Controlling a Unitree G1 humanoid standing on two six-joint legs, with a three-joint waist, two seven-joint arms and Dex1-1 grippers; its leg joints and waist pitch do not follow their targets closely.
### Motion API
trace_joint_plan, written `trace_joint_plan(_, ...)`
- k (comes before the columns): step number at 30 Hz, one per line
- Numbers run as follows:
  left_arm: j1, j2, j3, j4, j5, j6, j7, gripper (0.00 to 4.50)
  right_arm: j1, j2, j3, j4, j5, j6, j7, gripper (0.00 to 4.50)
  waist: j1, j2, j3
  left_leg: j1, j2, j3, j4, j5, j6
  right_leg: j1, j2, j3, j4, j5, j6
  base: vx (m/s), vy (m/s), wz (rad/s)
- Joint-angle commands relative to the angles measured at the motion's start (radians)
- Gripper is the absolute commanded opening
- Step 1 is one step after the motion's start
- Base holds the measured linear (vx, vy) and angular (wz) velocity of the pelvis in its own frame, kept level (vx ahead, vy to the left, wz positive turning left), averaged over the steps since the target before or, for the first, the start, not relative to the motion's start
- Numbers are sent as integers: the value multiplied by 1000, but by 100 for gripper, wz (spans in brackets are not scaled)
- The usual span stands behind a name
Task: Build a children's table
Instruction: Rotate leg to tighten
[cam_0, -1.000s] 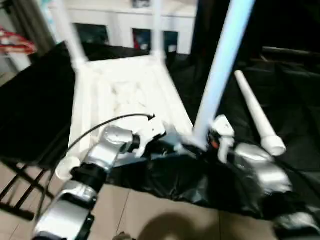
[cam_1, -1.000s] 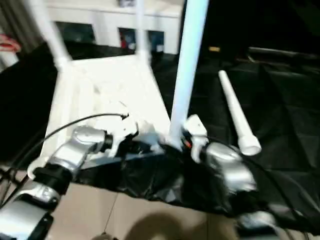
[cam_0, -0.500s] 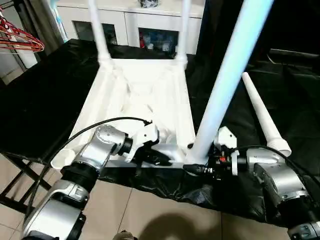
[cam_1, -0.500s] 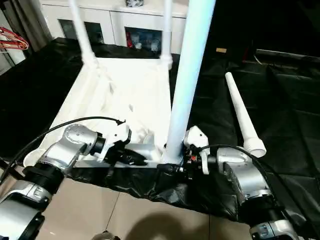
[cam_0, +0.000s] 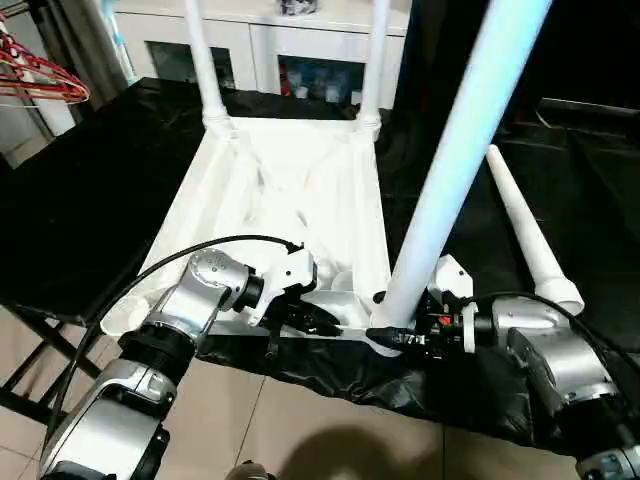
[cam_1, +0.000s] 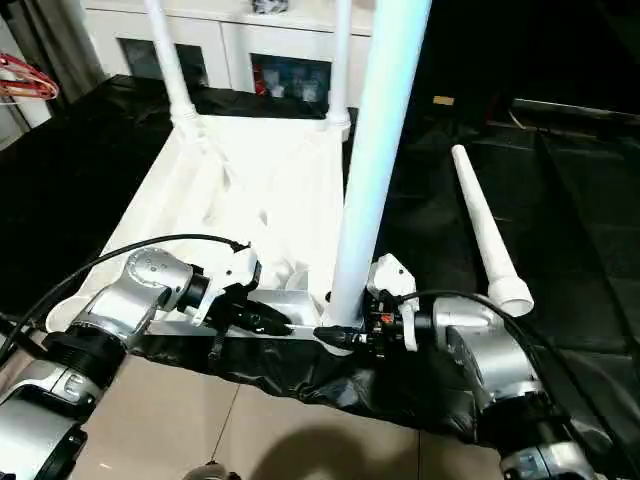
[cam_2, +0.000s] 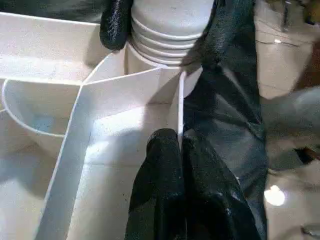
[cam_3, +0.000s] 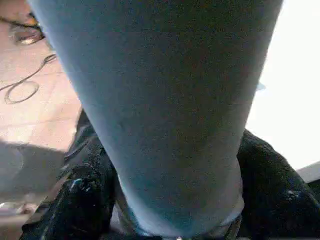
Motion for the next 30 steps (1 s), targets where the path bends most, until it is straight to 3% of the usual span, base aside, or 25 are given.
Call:
trace_joint_plan(1,-34,-49,44,-12,-29,10,102,0,10,50,34,8,-3,6,-39,279,-4,-13,-68,0,1,10,-64,-205,53,62,-42,31,-64,-252,-199,0,0,0)
trace_joint_plan(3,-46,-100,59,-4,-20,35,205,0,-13,120,2,88,-47,-6,-224,278,-10,-11,-66,-2,-2,9,-67,-212,36,58,-43,31,-68,-291,-186,0,0,0)
trace_joint_plan(5,-49,-126,61,-5,-11,44,258,0,-24,152,-7,126,-71,-16,-310,276,-26,-11,-63,-3,-8,3,-74,-250,10,63,-45,24,-81,-412,-141,0,0,0)
trace_joint_plan(8,-54,-174,62,-10,4,71,347,0,-54,215,-33,192,-98,-6,-459,276,-44,-11,-62,-2,-10,5,-73,-254,18,60,-41,26,-86,-409,-134,0,0,0)
trace_joint_plan(14,-67,-270,65,-6,33,123,524,0,-141,355,-89,327,-130,-1,-749,275,-61,-5,-64,-2,-13,3,-74,-239,20,59,-38,25,-87,-401,-135,0,0,0)
trace_joint_plan(18,-72,-279,51,-2,49,107,539,0,-167,388,-73,360,-156,-65,-767,275,-66,-6,-67,-4,-12,4,-72,-230,33,61,-36,27,-82,-326,-156,0,0,0)
trace_joint_plan(19,-69,-274,45,-9,53,101,527,0,-169,386,-74,362,-153,-70,-756,331,-66,-5,-67,-4,-12,5,-72,-231,38,62,-35,27,-79,-305,-164,0,0,0)
trace_joint_plan(21,-59,-258,36,-23,59,93,502,0,-169,381,-81,358,-138,-66,-731,345,-65,-8,-67,-3,-12,6,-72,-231,46,63,-35,28,-77,-287,-174,0,0,0)
trace_joint_plan(25,-35,-221,30,-55,38,73,431,0,-154,338,-67,331,-143,-74,-658,390,-63,-7,-68,-4,-10,5,-71,-217,58,66,-37,29,-73,-251,-189,0,0,0)
trace_joint_plan(30,-9,-162,20,-91,10,49,307,0,-113,238,-36,254,-117,-71,-461,400,-58,-8,-69,-3,-8,8,-68,-207,77,68,-36,31,-68,-197,-211,0,0,0)
